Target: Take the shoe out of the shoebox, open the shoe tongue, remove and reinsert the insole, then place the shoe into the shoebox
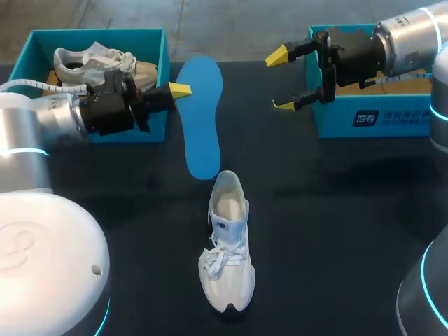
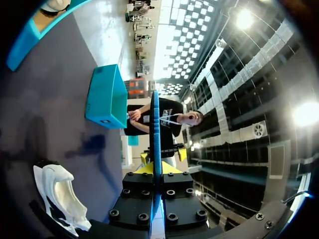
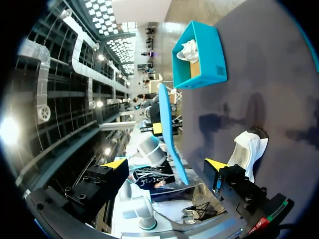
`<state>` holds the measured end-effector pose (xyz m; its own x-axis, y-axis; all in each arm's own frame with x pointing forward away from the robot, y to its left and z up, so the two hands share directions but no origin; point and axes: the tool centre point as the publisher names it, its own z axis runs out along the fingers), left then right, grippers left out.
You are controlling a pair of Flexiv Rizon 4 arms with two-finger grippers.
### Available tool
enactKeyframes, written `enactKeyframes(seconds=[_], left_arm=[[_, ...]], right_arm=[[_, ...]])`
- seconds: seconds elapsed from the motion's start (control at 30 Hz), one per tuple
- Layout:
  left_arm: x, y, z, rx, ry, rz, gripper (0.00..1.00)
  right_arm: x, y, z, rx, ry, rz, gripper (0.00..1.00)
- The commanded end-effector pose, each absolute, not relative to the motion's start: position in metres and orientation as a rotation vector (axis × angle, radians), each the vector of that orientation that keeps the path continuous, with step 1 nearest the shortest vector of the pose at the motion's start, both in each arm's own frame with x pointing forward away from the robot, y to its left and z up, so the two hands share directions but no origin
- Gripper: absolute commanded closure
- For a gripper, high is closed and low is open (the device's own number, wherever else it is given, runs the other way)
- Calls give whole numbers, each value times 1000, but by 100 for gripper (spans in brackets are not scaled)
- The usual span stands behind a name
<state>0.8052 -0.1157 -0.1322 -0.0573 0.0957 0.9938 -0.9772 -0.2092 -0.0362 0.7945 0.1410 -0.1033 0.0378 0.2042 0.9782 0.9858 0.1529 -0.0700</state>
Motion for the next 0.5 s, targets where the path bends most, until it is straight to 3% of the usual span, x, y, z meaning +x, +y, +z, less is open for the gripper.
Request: enactKeyframes(seconds=[0.03, 0.5], left_arm=[[805, -115, -133, 1260, -1063, 1442, 100], [805, -115, -133, 1260, -1063, 1442, 100]], right_arm=[[794, 141, -103, -1261, -1387, -946, 0], [807, 144, -23, -1520, -1846, -588, 0]])
